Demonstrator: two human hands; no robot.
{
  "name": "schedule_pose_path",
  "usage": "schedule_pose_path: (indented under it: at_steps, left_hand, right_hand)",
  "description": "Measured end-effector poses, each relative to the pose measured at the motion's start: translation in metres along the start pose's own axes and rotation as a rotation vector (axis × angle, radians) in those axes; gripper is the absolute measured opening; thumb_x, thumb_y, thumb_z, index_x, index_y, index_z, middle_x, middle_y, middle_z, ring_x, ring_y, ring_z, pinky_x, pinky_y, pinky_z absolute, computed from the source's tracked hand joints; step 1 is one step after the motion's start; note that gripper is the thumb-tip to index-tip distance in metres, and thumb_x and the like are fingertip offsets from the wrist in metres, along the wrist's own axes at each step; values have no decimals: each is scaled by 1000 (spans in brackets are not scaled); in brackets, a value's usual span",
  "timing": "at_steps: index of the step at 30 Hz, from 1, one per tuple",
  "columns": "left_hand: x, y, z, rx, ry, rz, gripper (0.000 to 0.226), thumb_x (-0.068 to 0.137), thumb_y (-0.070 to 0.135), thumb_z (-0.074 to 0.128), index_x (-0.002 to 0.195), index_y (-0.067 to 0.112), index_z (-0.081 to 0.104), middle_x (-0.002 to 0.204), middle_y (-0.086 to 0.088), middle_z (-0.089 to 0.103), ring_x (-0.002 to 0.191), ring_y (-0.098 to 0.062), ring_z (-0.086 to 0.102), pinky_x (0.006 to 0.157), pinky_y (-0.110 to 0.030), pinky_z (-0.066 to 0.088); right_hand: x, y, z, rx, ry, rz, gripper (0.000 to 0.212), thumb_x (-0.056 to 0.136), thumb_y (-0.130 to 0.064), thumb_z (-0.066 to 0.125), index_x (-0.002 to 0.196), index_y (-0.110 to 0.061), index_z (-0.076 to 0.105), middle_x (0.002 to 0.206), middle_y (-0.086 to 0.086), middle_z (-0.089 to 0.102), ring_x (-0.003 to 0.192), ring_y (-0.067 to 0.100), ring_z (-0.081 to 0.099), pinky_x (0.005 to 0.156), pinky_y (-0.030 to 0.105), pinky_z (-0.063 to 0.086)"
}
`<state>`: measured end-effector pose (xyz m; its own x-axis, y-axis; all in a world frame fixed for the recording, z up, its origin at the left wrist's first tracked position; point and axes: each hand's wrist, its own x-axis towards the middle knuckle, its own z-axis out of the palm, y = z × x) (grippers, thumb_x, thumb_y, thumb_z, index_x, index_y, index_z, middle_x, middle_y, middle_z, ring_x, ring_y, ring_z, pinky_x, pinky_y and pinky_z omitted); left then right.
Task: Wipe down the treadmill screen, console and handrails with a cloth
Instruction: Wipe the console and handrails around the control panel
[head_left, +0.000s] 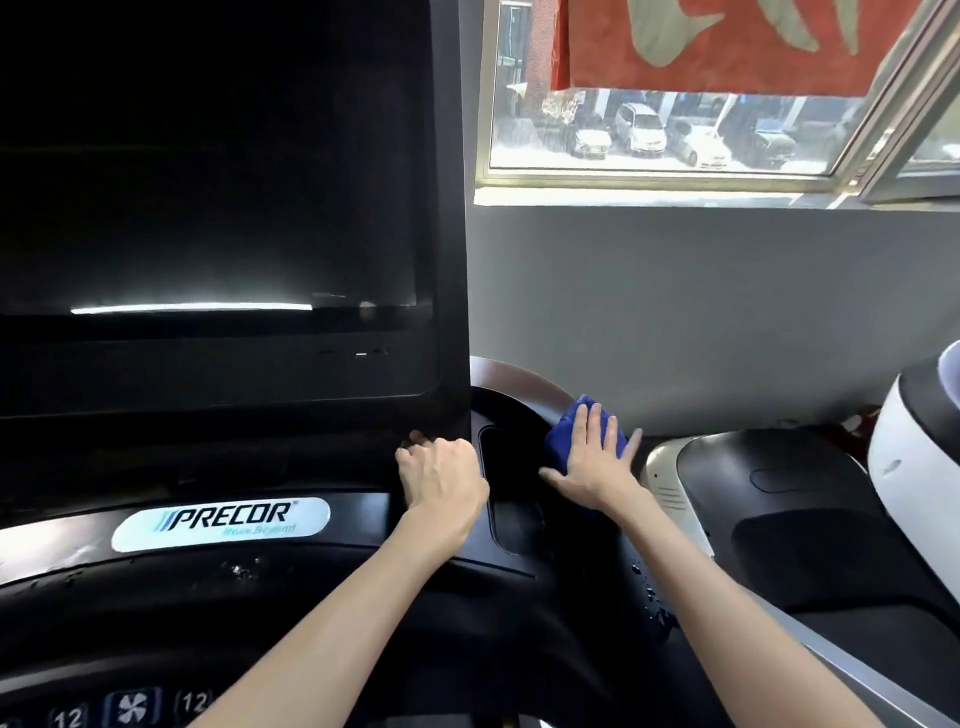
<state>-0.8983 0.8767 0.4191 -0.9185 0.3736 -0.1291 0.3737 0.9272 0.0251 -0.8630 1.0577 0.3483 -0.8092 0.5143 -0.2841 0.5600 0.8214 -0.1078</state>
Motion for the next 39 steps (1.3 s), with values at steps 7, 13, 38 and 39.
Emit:
schedule_pose_path:
  at_steps: [7, 13, 38, 39]
  left_hand:
    - [5, 5, 8, 90, -9, -4, 30, 85, 10, 46, 109, 12, 64, 118, -12, 62, 111, -31, 56, 94, -37, 37]
    - [10, 8, 10, 64, -33, -15, 28, 85, 11, 46, 107, 13, 63, 116, -12, 64, 112, -32, 56, 93, -37, 37]
    - [17, 15, 24, 154, -97, -98, 42, 93, 15, 43, 132, 0, 50, 143, -31, 35, 130, -45, 37, 107, -48, 30]
    - [18, 14, 26, 150, -104, -103, 43, 93, 15, 43, 132, 0, 49, 143, -31, 35, 130, -45, 38, 107, -48, 30]
  right_hand:
    - [50, -34, -21, 95, 40, -33, 121, 74, -62, 64, 146, -1, -12, 154, 21, -5, 141, 42, -2, 114, 51, 1]
    - [47, -24, -19, 108, -3, -111, 86, 94, -44, 45, 146, 1, -6, 155, 20, -8, 142, 38, -5, 115, 45, 1]
    - [61, -38, -16, 104, 8, -177, 91, 92, -58, 37, 147, -4, -14, 155, 14, -17, 143, 30, -17, 115, 47, -8]
    - [55, -31, -13, 71, 16, -152, 88, 94, -52, 39, 147, -4, -12, 156, 15, -15, 143, 32, -14, 116, 47, -5]
